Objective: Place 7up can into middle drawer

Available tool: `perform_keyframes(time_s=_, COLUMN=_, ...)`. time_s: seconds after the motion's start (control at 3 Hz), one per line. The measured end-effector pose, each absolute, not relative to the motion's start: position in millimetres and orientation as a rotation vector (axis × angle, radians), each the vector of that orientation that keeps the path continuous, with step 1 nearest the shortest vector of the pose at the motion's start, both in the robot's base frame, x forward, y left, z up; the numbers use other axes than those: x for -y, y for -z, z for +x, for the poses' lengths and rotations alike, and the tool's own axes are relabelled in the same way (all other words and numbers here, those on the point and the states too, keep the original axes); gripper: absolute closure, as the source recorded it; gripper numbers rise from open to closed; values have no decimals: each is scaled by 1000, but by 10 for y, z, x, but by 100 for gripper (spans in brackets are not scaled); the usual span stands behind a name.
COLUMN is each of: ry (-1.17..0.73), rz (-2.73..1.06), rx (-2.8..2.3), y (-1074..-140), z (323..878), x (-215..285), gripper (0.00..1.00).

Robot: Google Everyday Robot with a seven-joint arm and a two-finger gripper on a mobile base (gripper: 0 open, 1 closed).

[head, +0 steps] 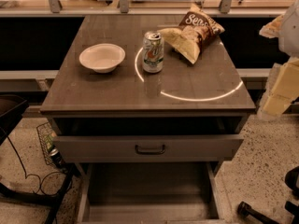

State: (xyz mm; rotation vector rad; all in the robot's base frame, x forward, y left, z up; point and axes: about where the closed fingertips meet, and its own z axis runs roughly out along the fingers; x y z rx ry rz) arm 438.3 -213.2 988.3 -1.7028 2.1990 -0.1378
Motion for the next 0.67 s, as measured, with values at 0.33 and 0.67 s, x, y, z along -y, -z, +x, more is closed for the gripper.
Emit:
perform_keyframes(time_s=0.33, ry=138, rz=-1703, rx=-2199, y=-9883, z=4383, x=2132, gripper=0)
perform_keyframes(time_s=0.67, ry=109, rz=-1640, rx=-2178, y=-9797, z=4502, x=2049, gripper=0)
